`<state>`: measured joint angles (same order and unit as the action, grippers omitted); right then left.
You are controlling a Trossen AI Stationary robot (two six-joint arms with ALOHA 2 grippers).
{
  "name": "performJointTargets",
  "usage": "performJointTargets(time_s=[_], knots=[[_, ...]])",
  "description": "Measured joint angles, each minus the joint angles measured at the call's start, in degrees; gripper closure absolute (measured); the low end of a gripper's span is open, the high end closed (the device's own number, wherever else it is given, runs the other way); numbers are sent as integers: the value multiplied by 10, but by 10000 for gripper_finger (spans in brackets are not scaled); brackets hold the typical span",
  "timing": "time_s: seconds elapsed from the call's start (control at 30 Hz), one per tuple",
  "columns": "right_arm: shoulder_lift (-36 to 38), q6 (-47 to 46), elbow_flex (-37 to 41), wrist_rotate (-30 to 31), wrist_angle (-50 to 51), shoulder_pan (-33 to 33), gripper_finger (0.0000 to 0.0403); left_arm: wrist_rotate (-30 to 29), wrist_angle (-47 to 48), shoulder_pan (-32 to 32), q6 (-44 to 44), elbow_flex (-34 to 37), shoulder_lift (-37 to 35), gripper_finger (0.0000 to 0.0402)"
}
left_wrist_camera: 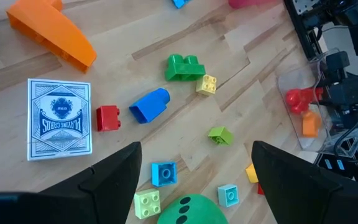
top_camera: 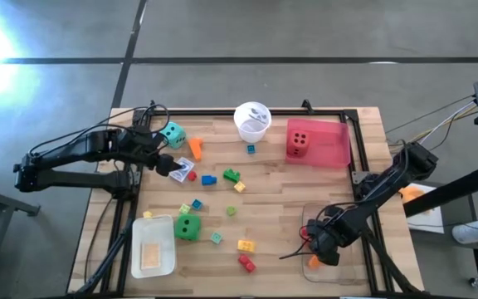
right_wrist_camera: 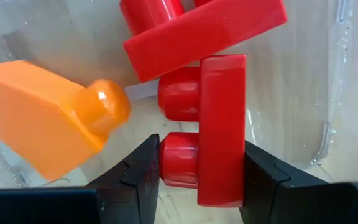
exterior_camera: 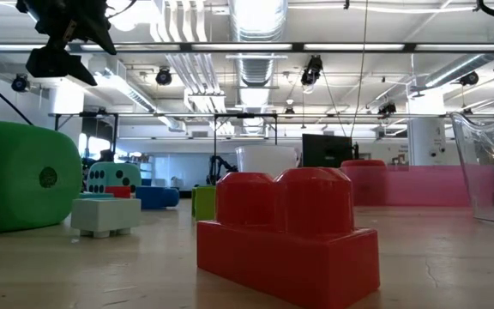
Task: Pick & Place Toys
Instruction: Put the red game piece into the transparent bin, then put the blue deck of cards into the white bin
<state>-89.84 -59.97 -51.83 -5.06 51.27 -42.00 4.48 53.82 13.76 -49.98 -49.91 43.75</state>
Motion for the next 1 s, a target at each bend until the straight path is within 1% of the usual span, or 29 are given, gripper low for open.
performJointTargets(time_s=[0.73, 0.8, 1.0], knots=[[1, 0, -1, 0, -8, 0, 254, 0, 0, 0, 1, 0, 0, 94], [2, 0, -3, 0, -9, 0, 235, 0, 0, 0, 1, 0, 0, 94], [2, 0, -3, 0, -8, 0, 143, 0, 0, 0, 1, 0, 0, 94]])
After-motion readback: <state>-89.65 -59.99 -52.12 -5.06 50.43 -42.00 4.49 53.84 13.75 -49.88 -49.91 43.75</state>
